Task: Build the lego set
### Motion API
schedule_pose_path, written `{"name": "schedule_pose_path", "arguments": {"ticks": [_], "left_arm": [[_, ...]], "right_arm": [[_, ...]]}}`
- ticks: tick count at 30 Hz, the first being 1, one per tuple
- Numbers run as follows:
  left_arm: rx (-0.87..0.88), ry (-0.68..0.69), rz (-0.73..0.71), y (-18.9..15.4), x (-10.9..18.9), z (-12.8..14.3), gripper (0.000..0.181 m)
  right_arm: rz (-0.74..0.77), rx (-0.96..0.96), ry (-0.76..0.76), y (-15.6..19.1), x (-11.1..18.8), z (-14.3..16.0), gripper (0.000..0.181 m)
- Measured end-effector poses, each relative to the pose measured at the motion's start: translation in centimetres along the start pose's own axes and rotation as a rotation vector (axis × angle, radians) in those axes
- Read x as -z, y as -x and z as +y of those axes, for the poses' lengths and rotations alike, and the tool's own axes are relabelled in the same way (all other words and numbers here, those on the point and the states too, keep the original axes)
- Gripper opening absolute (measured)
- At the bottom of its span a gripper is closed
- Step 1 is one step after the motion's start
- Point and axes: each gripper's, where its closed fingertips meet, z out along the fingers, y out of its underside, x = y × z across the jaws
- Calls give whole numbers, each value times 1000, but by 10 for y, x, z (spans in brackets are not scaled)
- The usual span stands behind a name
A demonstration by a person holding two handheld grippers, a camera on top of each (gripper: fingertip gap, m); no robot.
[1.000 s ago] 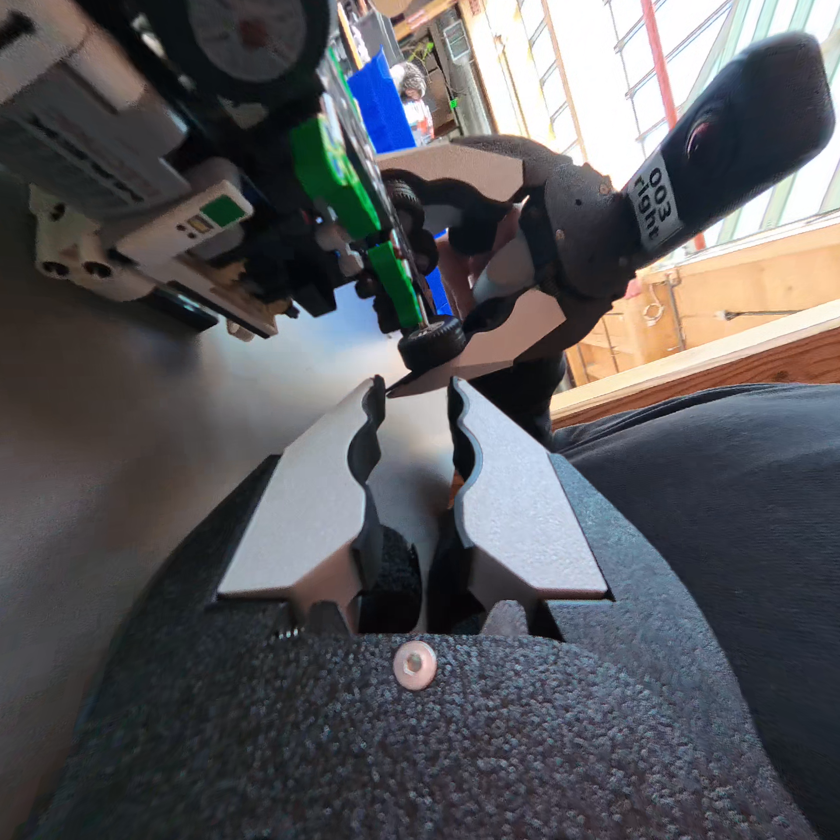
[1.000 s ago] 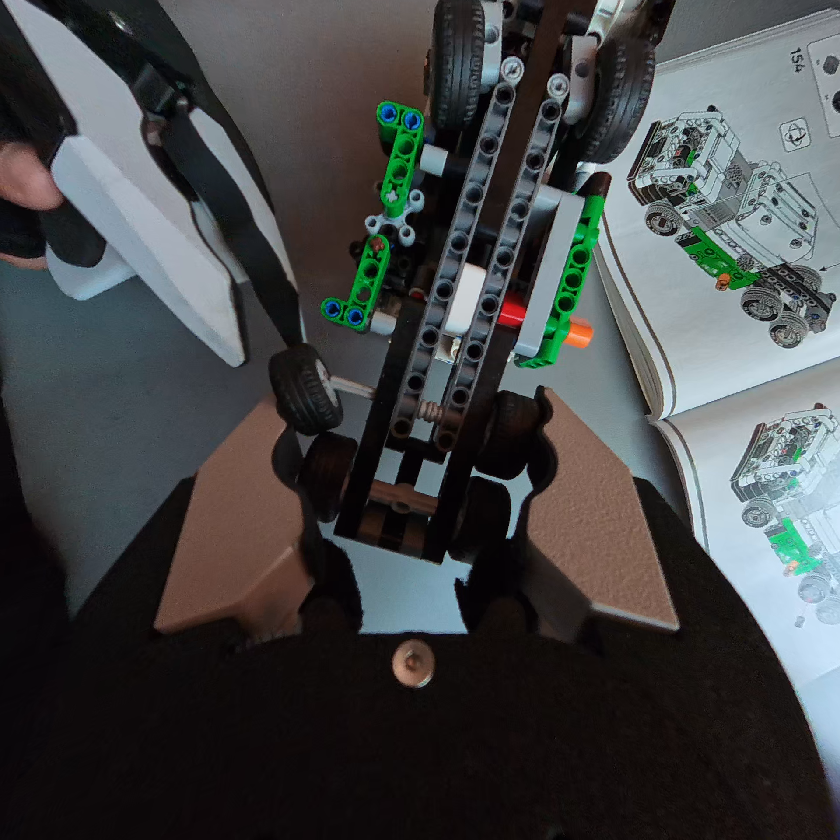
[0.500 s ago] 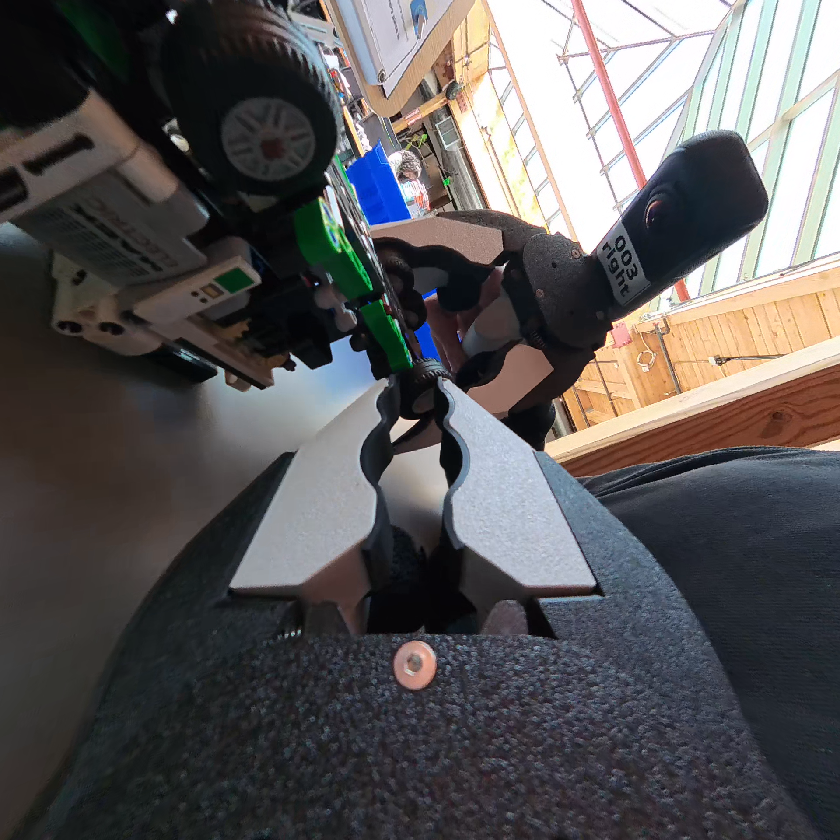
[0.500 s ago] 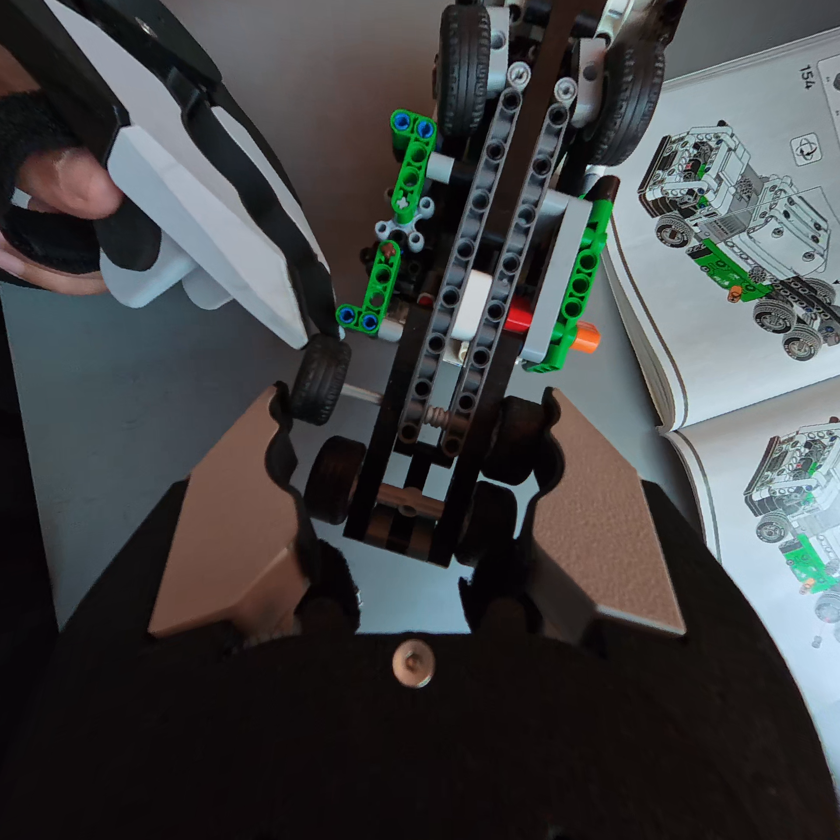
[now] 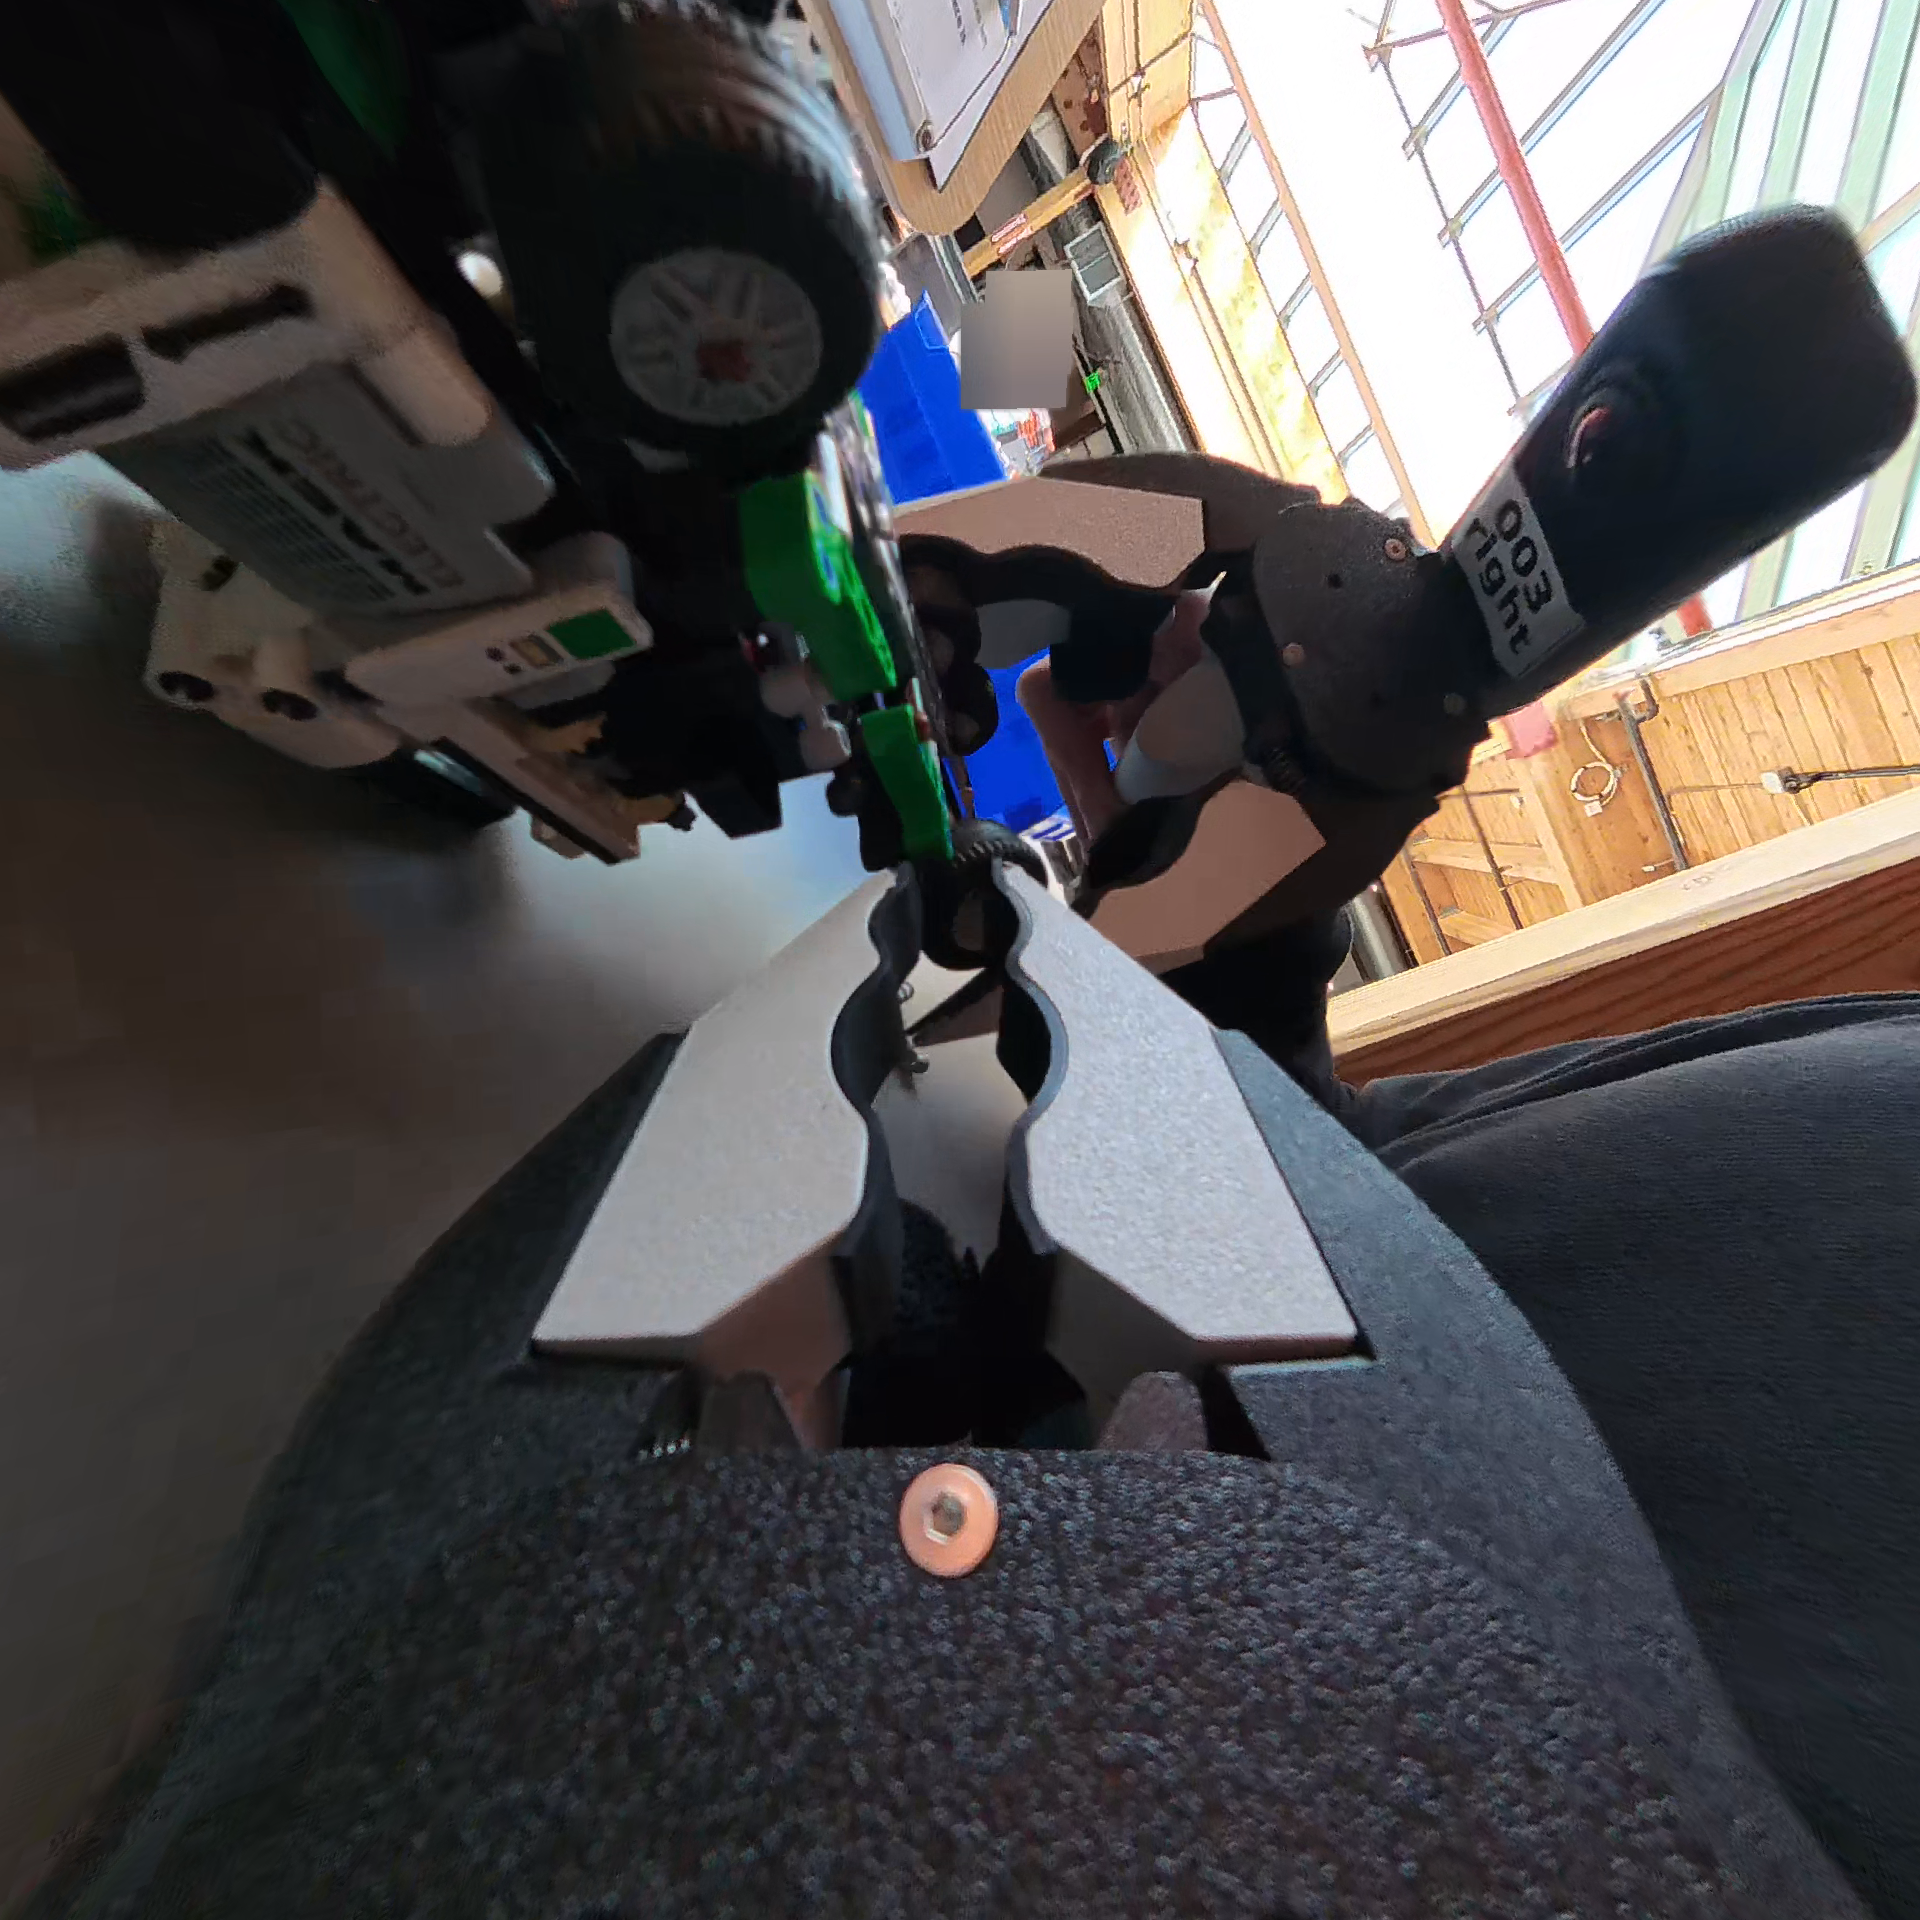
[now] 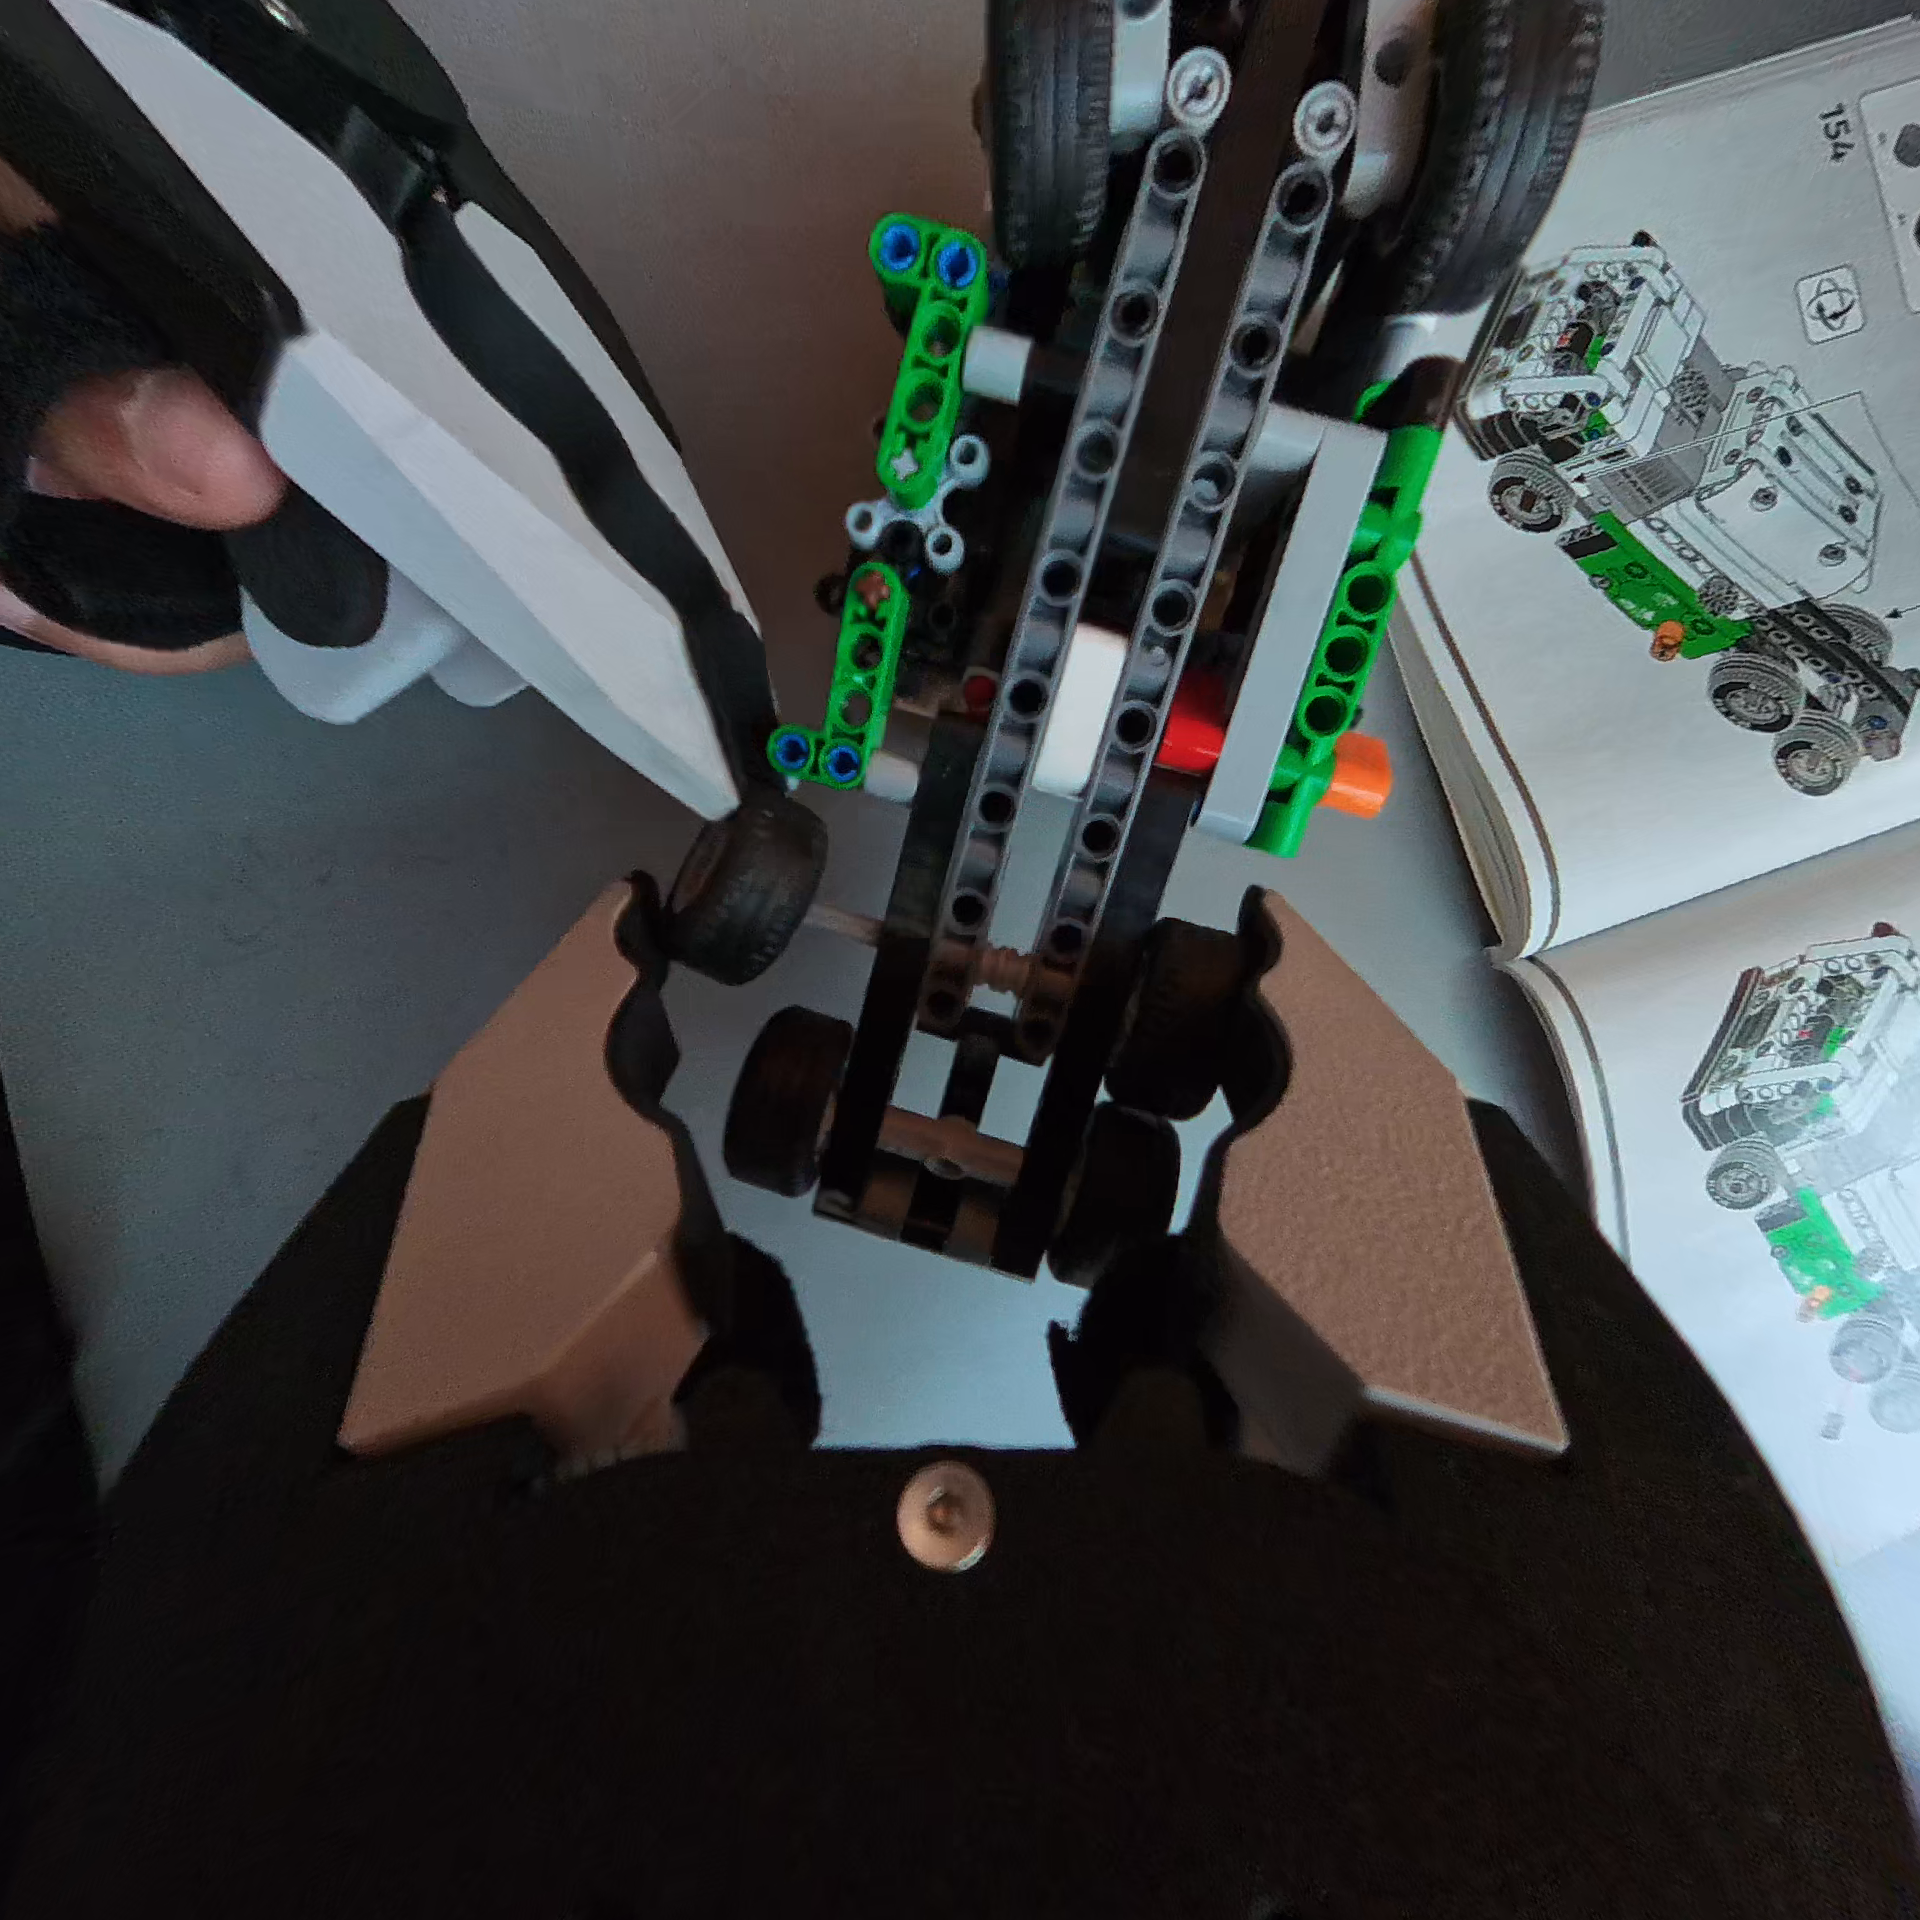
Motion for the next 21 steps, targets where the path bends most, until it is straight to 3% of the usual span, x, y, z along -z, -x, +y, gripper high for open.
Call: {"name": "schedule_pose_path", "arguments": {"ticks": [5, 21], "left_arm": [[20, 17, -75, 13, -1, 2, 7], [-47, -29, -25, 5, 1, -11, 10]], "right_arm": [[36, 18, -35, -4, 5, -8, 93], [1, 29, 5, -13, -4, -10, 101]]}}
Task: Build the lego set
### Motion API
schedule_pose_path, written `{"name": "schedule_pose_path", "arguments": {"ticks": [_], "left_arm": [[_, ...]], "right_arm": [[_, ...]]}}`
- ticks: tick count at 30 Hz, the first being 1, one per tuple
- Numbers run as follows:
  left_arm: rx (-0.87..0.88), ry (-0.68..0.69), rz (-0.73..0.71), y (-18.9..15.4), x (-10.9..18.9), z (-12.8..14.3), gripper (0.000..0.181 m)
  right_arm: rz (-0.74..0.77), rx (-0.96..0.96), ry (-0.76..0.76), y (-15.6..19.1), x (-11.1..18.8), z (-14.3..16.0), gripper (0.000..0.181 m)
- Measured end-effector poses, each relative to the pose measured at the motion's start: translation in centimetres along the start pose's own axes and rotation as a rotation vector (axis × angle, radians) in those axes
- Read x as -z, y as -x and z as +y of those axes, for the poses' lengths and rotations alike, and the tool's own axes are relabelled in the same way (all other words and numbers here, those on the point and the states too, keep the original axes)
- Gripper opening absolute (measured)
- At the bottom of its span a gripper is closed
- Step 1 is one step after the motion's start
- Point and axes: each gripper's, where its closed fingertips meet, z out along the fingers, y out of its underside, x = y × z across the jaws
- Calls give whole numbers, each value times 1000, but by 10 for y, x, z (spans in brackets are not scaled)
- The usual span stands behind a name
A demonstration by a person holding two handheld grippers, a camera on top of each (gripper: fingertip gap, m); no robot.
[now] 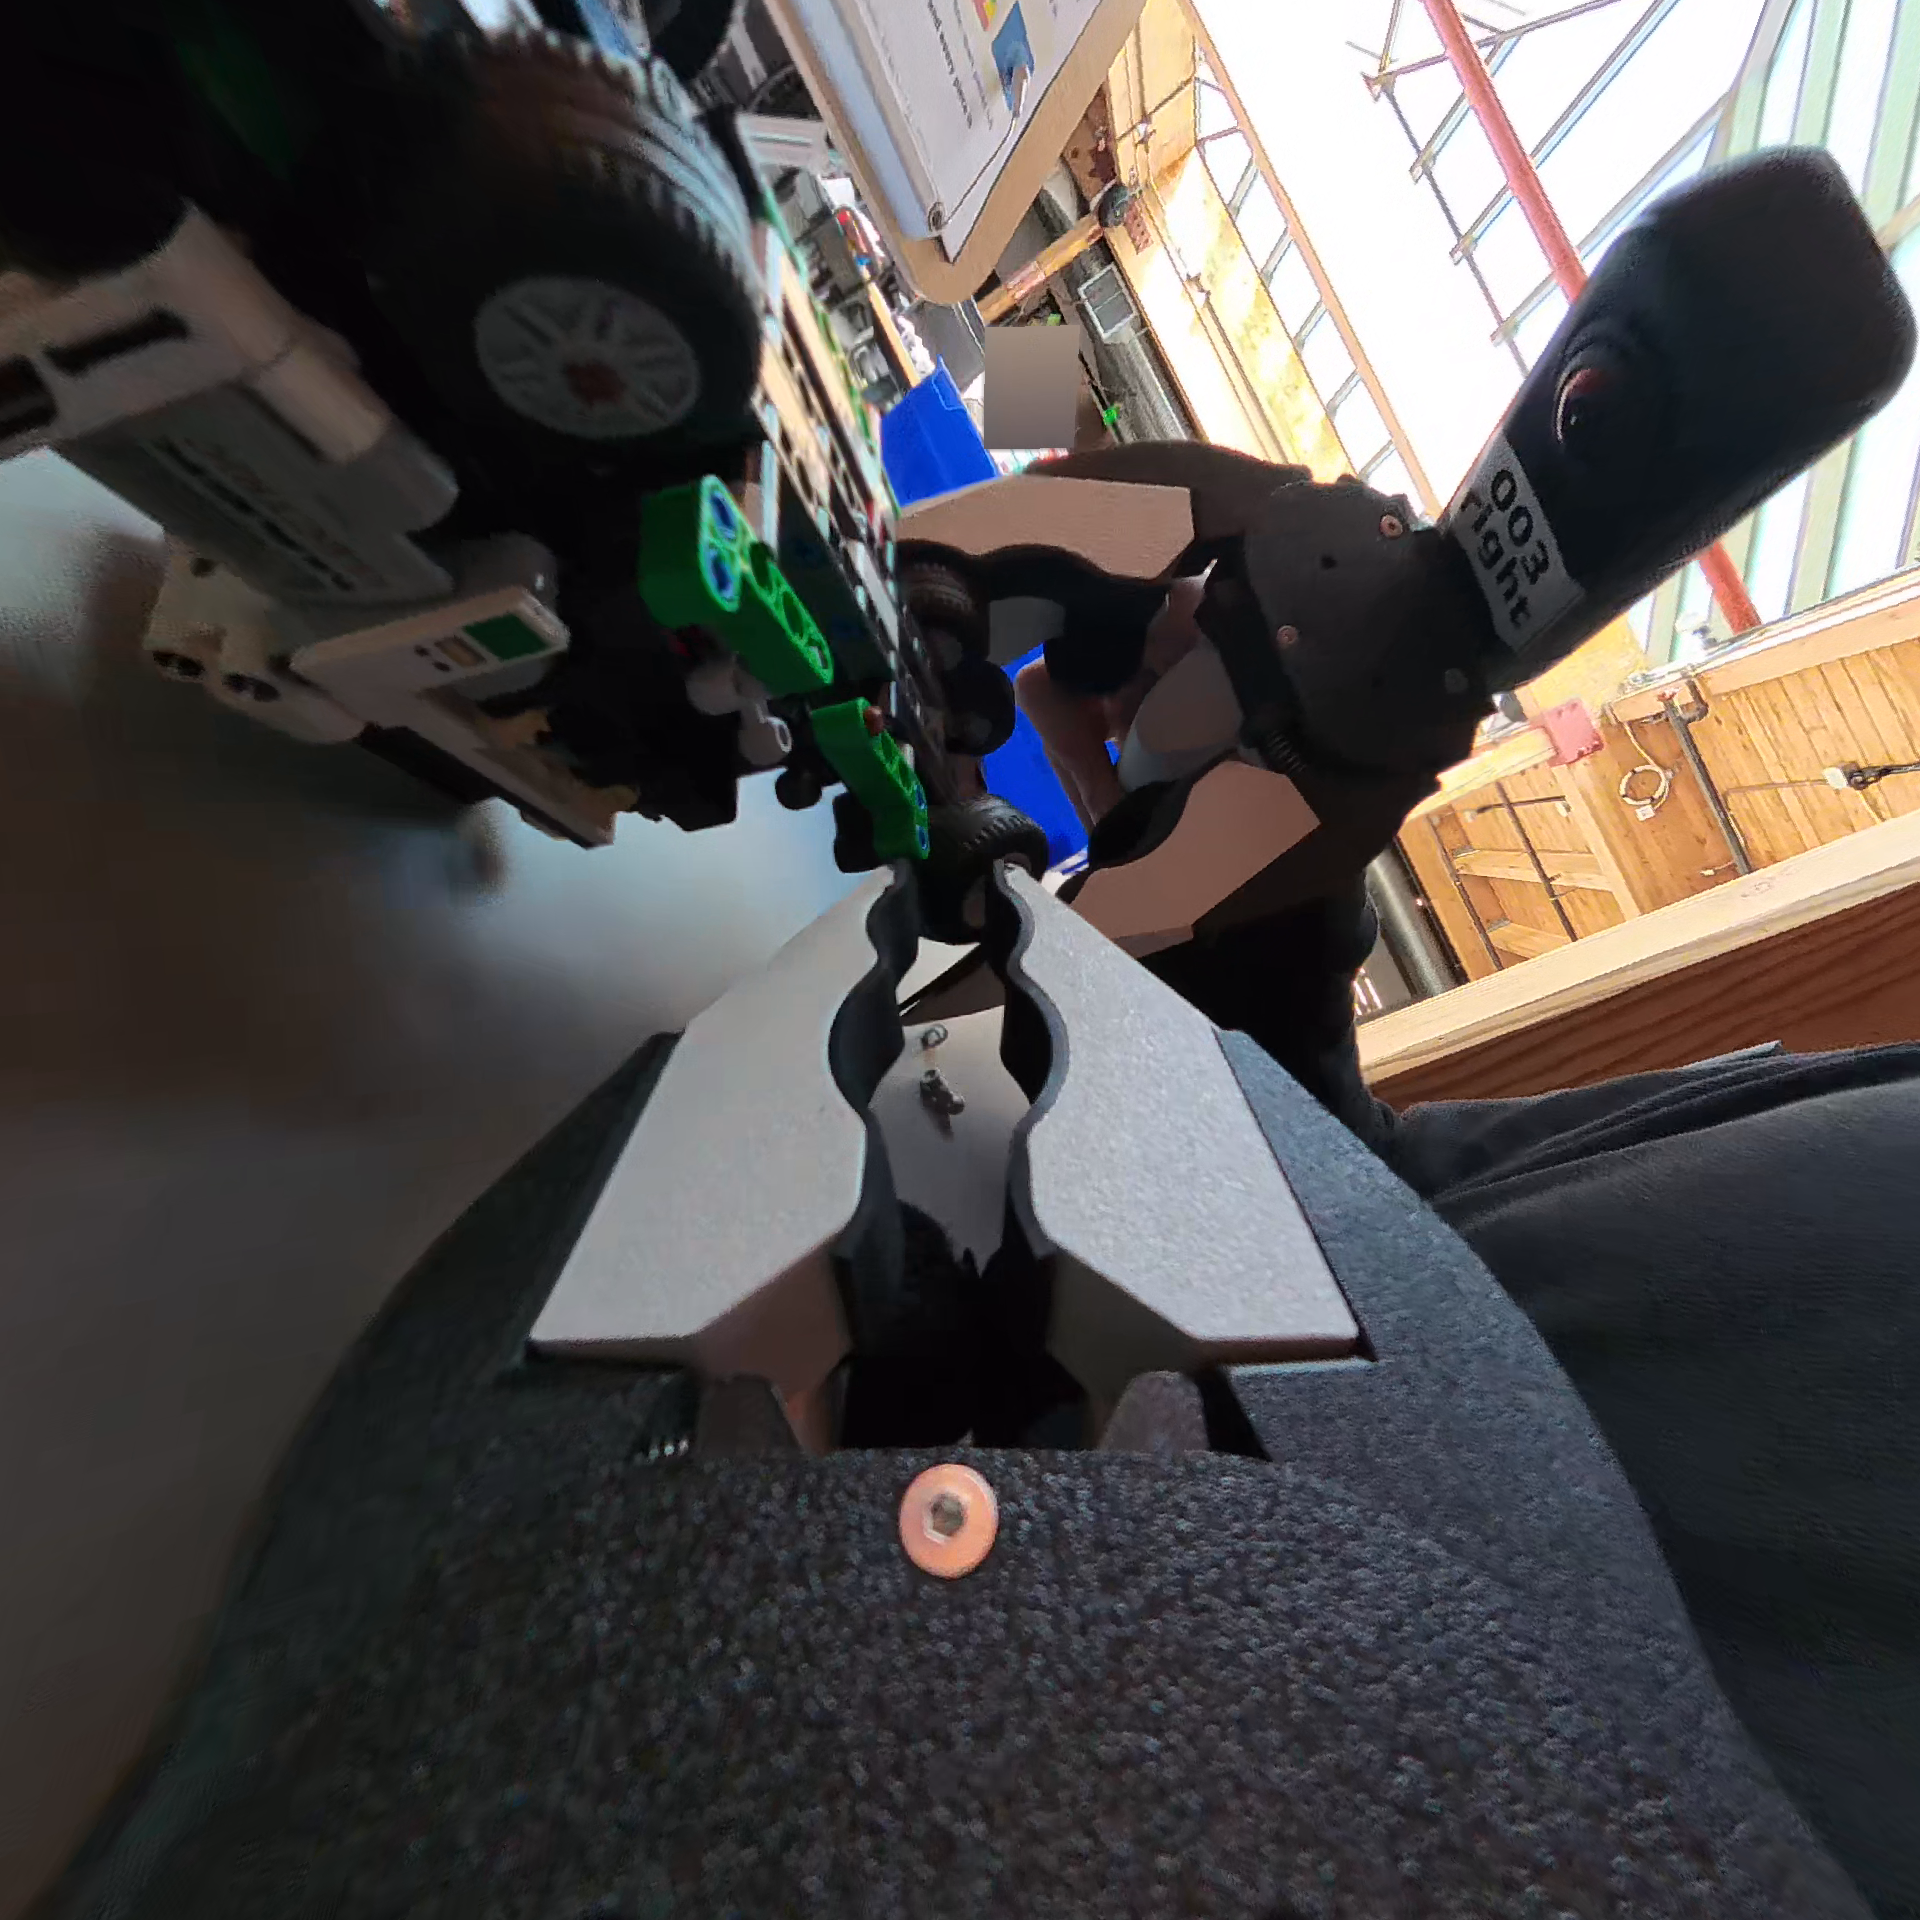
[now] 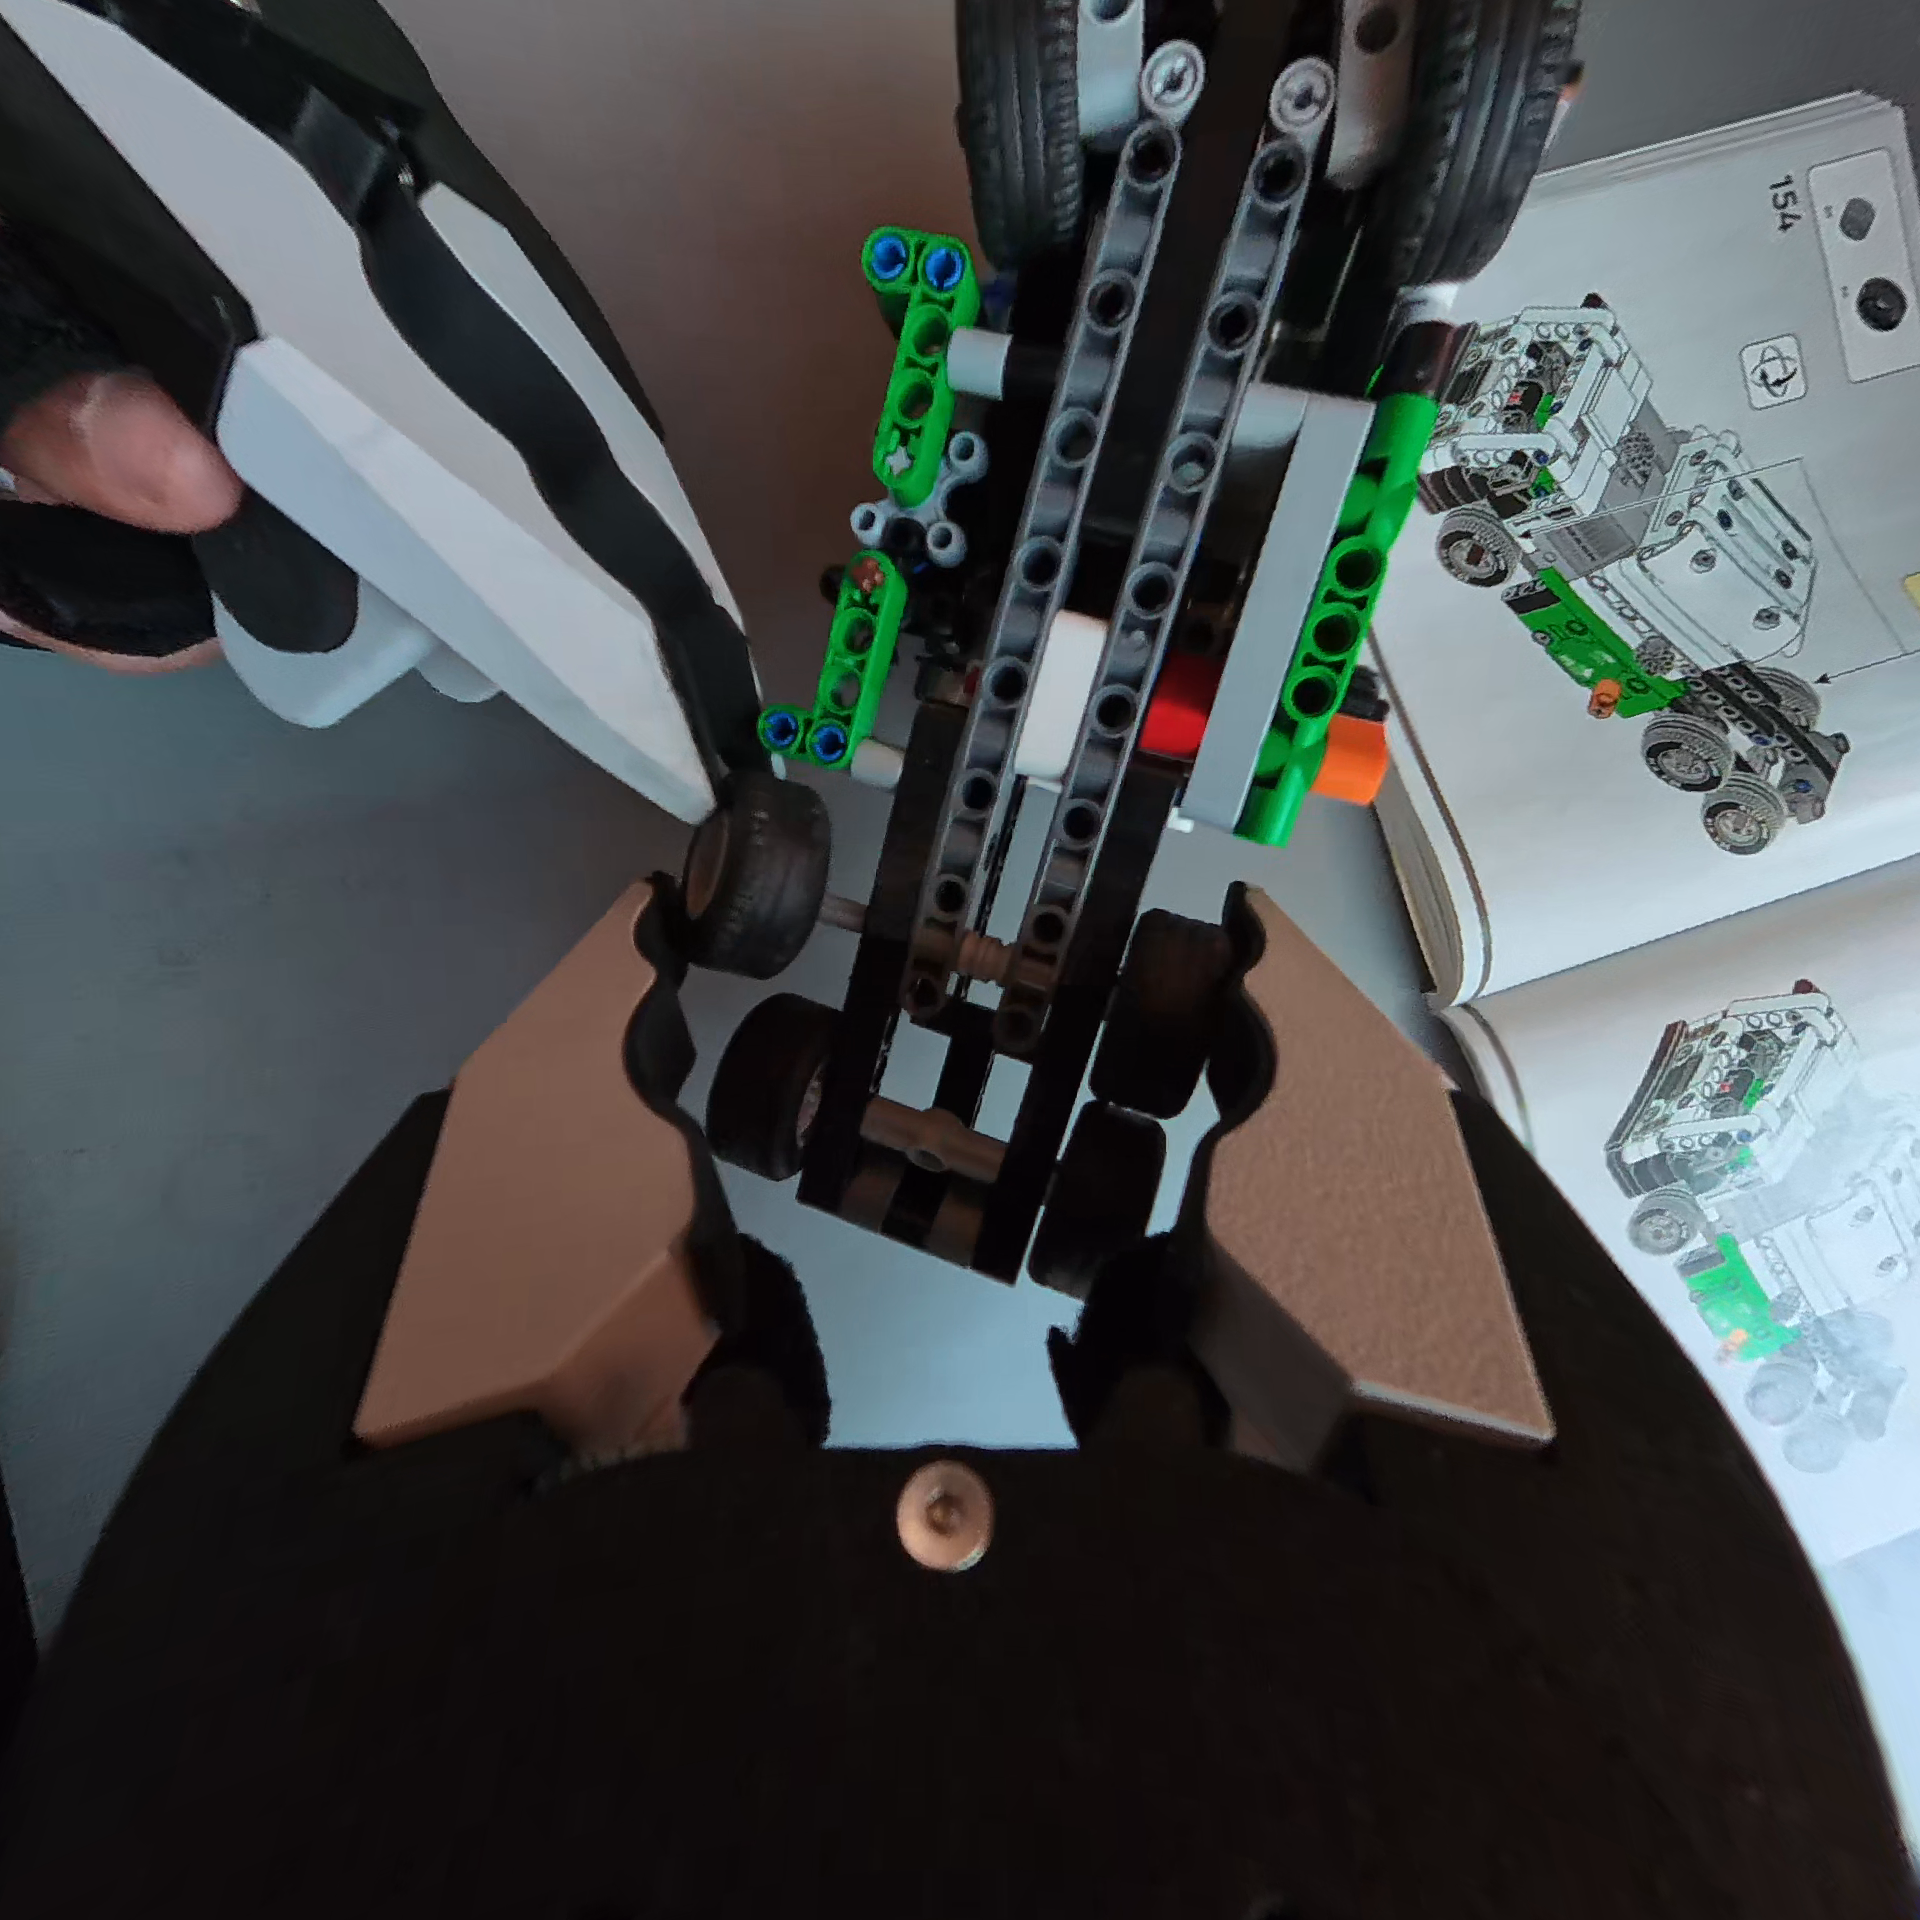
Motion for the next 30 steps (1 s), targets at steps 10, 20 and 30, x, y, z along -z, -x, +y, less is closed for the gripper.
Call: {"name": "schedule_pose_path", "arguments": {"ticks": [10, 20, 30], "left_arm": [[-51, -56, 45, -7, -2, -17, 9], [-195, -28, -30, -7, -5, -9, 12], [-388, 19, -95, -3, -14, -10, 13]], "right_arm": [[-64, 33, 36, -13, -2, -4, 104], [-84, 38, 83, -22, -1, 2, 103], [-137, 69, 56, -15, 1, -1, 107]]}}
